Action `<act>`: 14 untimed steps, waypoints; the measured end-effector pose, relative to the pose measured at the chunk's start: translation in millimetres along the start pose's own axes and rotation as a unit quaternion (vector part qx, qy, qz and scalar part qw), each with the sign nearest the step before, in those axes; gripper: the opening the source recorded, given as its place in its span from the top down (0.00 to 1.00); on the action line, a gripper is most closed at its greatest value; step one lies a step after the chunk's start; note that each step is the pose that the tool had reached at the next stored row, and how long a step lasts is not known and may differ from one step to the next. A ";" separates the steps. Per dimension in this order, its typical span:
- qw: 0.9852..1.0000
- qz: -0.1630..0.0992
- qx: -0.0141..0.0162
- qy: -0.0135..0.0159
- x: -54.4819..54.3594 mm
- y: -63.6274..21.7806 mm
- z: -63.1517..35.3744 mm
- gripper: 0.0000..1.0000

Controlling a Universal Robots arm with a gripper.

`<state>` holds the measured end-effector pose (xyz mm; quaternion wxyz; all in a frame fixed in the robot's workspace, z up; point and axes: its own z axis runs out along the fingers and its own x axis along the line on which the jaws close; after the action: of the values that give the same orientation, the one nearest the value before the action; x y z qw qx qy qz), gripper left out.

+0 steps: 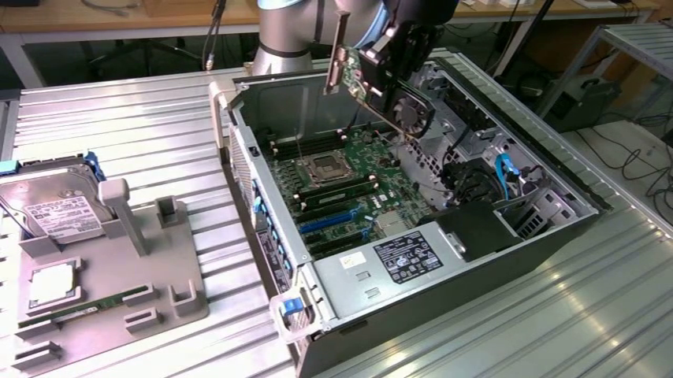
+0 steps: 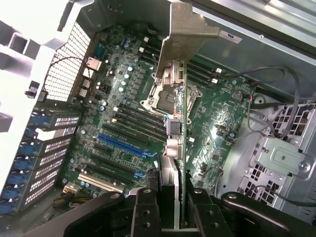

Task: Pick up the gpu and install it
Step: 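Insert the gpu into the slot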

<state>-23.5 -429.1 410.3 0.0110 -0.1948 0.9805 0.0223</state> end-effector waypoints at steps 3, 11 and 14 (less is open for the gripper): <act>1.000 -0.006 0.000 0.000 0.0 0.0 0.0 0.72; 1.000 -0.022 -0.001 0.001 0.0 0.0 0.0 0.72; 1.000 -0.028 -0.001 0.001 0.0 0.0 0.0 0.72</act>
<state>-23.5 -429.1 410.3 0.0104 -0.2223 0.9747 0.0226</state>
